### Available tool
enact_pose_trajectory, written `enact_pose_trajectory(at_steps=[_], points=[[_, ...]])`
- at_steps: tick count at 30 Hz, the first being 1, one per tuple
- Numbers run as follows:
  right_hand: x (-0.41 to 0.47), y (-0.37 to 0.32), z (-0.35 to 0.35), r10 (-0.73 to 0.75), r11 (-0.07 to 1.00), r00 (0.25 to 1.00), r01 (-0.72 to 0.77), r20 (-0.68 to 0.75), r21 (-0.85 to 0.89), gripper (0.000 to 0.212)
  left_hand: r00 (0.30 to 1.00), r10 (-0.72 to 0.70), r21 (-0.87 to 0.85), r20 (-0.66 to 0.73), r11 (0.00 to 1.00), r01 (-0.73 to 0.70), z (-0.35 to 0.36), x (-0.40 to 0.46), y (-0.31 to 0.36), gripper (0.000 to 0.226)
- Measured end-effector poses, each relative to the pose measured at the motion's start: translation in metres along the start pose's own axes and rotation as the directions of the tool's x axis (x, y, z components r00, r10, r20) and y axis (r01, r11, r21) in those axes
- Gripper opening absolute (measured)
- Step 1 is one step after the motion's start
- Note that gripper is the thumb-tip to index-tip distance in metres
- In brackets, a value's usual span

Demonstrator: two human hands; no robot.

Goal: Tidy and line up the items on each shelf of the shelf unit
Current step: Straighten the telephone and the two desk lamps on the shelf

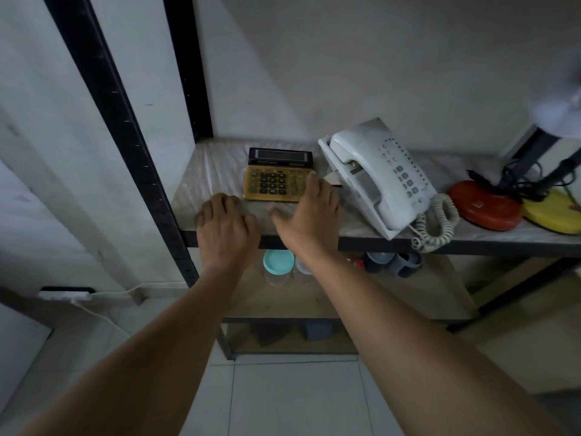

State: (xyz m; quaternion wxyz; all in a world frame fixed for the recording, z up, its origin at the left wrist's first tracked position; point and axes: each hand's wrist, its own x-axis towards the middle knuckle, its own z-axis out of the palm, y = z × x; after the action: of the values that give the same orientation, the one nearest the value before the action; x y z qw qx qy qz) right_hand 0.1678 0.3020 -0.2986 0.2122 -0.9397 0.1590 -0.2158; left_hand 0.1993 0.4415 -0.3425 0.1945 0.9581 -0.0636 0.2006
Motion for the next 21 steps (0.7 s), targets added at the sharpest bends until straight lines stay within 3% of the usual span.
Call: enact_pose_trajectory(at_steps=[3, 7, 11, 15, 18, 21], points=[[-0.009, 0.024, -0.041, -0.187, 0.982, 0.971, 0.184, -0.151, -0.032, 0.063, 0.994, 0.105, -0.020, -0.002, 0.994, -0.105, -0.005, -0.016, 0.012, 0.043], [0.004, 0.066, -0.092, -0.240, 0.971, 0.950, 0.238, -0.202, -0.036, 0.050, 0.915, 0.400, -0.099, 0.043, 0.913, -0.395, 0.002, -0.038, 0.060, 0.042], [0.025, 0.122, -0.120, -0.239, 0.970, 0.961, 0.231, -0.136, -0.071, 0.066, 0.843, 0.530, -0.146, 0.096, 0.845, -0.514, 0.029, -0.048, 0.109, 0.042], [0.043, 0.170, -0.128, -0.211, 0.975, 0.969, 0.218, 0.131, -0.043, 0.108, 0.875, 0.476, -0.080, 0.093, 0.879, -0.470, 0.051, -0.052, 0.124, 0.052], [0.060, 0.193, -0.135, -0.104, 0.994, 0.969, 0.095, 0.225, 0.049, 0.131, 0.879, 0.470, -0.010, 0.077, 0.882, -0.471, 0.062, -0.054, 0.120, 0.058], [0.079, 0.198, -0.139, 0.009, 0.987, 0.958, -0.053, 0.287, 0.149, 0.137, 0.883, 0.465, 0.050, 0.056, 0.882, -0.468, 0.069, -0.051, 0.120, 0.059]])
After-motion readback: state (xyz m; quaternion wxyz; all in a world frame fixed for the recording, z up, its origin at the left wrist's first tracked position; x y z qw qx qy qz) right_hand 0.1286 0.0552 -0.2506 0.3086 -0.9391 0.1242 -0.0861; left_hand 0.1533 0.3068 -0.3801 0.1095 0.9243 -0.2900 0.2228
